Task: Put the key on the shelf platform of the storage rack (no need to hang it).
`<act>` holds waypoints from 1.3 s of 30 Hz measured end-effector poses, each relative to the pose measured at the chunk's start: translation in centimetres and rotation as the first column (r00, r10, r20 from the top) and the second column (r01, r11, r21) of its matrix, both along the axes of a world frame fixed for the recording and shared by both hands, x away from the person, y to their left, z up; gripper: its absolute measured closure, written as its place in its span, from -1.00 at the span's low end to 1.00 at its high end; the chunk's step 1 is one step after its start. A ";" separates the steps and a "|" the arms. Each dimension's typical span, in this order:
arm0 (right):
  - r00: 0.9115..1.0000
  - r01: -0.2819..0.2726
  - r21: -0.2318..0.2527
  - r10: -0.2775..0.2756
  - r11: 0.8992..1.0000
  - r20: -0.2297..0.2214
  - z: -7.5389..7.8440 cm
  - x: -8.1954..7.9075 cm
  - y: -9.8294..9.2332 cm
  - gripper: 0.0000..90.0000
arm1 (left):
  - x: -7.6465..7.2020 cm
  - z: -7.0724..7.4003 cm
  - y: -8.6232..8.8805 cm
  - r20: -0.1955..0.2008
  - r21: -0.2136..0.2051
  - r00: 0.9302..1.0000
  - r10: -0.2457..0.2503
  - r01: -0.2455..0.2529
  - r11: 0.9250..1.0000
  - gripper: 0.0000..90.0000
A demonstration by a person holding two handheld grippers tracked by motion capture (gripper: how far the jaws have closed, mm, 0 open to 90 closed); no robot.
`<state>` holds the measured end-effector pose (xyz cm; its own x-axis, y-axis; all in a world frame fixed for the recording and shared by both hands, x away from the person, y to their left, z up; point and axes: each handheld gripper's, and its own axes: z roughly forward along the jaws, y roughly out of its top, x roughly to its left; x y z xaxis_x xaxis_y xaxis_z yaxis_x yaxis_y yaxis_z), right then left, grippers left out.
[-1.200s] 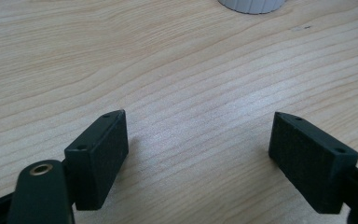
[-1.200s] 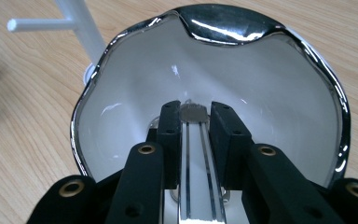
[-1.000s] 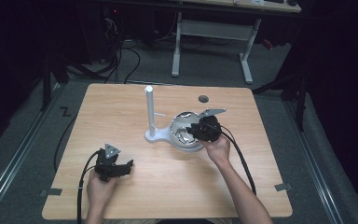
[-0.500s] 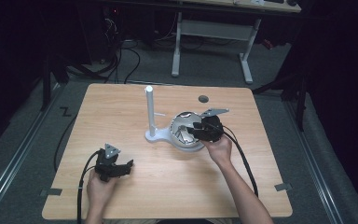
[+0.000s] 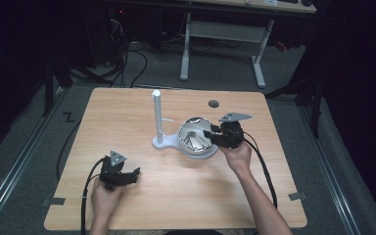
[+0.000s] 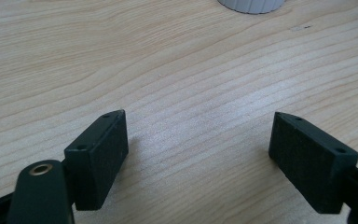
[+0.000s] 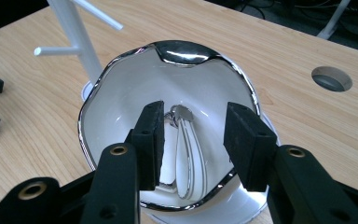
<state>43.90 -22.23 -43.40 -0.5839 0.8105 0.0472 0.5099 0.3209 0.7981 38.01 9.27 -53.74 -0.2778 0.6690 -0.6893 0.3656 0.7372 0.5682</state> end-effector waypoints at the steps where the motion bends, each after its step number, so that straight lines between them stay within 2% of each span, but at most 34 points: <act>1: 1.000 0.001 0.002 -0.001 1.000 0.002 0.0 0.0 -0.1 0.30 | 0.0 0.0 0.0 0.000 0.001 1.000 -0.001 0.001 1.000 -0.56; 6: 1.000 0.015 0.011 -0.015 1.000 -0.005 0.2 -0.1 -0.9 0.29 | 0.0 0.0 0.0 0.000 0.001 1.000 -0.001 0.001 1.000 -0.56; 10: 0.999 0.035 0.023 -0.036 0.999 0.009 0.3 -0.5 -1.7 0.28 | 0.0 0.0 0.0 0.001 0.002 1.000 -0.002 0.002 1.000 -0.56; 14: 0.998 0.057 0.040 -0.057 0.998 -0.004 0.3 -0.6 -3.0 0.28 | 0.0 0.0 0.0 0.001 0.001 1.000 -0.001 0.001 1.000 -0.56; 24: 0.996 0.087 0.078 -0.088 0.993 0.006 1.6 -1.6 -5.2 0.26 | 0.0 0.0 0.0 0.000 0.001 1.000 -0.001 0.001 1.000 -0.56; 30: 0.995 0.102 0.080 -0.103 0.992 0.012 2.0 -2.1 -6.1 0.24 | 0.0 0.0 0.0 0.001 0.001 1.000 -0.001 0.001 1.000 -0.56; 35: 0.994 0.111 0.077 -0.112 0.991 0.018 2.1 -2.6 -6.7 0.23 | 0.0 0.0 0.0 0.001 0.002 1.000 -0.002 0.002 1.000 -0.56; 37: 0.992 0.118 0.101 -0.122 0.988 0.029 1.9 -2.8 -7.1 0.22 | 0.0 0.0 0.0 0.001 0.002 1.000 -0.002 0.002 1.000 -0.56; 39: 0.991 0.129 0.108 -0.132 0.986 0.013 1.6 -2.9 -7.6 0.22 | 0.0 0.0 0.0 0.000 0.000 1.000 0.000 0.000 1.000 -0.56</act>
